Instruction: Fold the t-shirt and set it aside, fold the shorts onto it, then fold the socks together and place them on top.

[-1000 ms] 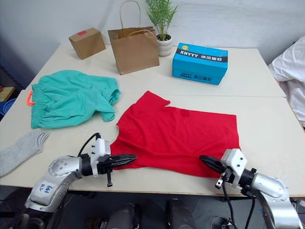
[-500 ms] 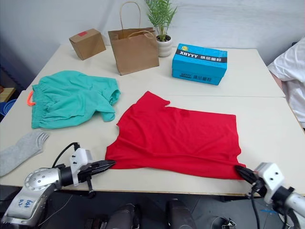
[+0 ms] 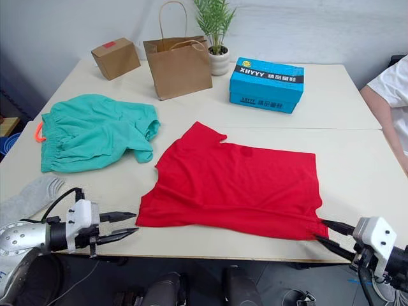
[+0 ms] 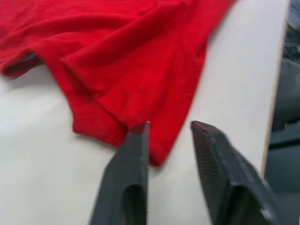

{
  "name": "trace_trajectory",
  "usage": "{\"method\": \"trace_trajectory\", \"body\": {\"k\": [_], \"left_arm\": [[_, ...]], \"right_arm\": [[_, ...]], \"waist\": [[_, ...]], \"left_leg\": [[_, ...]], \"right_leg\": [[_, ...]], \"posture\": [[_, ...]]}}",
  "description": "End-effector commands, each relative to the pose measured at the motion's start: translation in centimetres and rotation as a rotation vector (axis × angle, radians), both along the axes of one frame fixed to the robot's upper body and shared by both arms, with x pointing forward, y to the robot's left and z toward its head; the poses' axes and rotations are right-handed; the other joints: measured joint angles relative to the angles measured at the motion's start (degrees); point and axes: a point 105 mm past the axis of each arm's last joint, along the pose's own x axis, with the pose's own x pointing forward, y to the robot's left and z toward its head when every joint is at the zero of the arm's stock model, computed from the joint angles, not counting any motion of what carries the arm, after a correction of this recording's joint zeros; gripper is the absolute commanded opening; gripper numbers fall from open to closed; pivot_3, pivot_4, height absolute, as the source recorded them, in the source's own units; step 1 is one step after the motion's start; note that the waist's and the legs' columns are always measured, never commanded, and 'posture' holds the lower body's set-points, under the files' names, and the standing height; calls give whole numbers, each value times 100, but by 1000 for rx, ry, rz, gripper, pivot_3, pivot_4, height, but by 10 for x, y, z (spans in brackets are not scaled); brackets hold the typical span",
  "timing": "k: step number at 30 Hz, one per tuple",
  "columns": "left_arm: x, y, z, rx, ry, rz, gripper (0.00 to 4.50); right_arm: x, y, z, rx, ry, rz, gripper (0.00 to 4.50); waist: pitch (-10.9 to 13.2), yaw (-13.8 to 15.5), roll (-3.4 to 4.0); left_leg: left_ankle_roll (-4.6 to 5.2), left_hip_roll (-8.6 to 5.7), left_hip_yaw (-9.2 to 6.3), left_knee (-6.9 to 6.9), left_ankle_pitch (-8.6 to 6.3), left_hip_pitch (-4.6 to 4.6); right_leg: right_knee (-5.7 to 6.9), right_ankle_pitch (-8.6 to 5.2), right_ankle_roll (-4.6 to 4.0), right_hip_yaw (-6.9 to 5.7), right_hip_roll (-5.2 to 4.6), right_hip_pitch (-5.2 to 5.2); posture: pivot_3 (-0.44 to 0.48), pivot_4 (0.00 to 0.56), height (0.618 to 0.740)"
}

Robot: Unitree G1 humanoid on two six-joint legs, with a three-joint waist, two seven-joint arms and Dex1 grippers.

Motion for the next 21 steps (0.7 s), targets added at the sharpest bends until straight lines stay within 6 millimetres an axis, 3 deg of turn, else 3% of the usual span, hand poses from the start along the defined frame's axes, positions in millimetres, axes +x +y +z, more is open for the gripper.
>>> {"method": "trace_trajectory", "body": {"k": [1, 8, 11, 13, 18, 21], "left_arm": [[2, -10, -5, 60, -40, -36, 2223], [10, -19, -18, 109, -40, -50, 2223], [16, -19, -22, 131, -33, -43, 2223], [17, -19, -26, 150, -14, -44, 2223], [18, -18, -38, 188, 42, -59, 997], [19, -19, -41, 184, 66, -68, 66]], "right_arm": [[0, 6, -6, -87, 18, 57, 3069], [14, 10, -14, -160, 40, 39, 3069], [20, 12, -18, -186, 73, 45, 2455], [21, 13, -19, -196, 87, 58, 1718], [28, 16, -19, -198, 107, 60, 14], [28, 15, -20, -201, 120, 67, 0]], "waist": [[0, 0, -1], [0, -6, -1], [0, -8, -1], [0, -3, -1], [-4, 10, 7], [-8, 8, 12]], "left_leg": [[-1, 0, 0, -1, -1, 0], [0, 0, 1, 2, -2, 0], [0, 1, 1, 1, -2, 2], [0, 1, 0, 1, -1, 2], [2, 0, 0, 6, -1, 4], [7, 0, -1, 17, 2, 6]], "right_leg": [[-1, 0, 0, -1, 0, 0], [0, 0, 0, 1, 0, -1], [1, 0, 0, 0, 2, -1], [1, 0, 0, 0, 2, -2], [2, 2, 3, 0, 1, 4], [4, 4, 6, 0, 0, 9]], "posture": [[0, 150, 740], [0, 150, 740], [0, 150, 740], [0, 150, 740], [0, 150, 740], [0, 150, 740]]}}
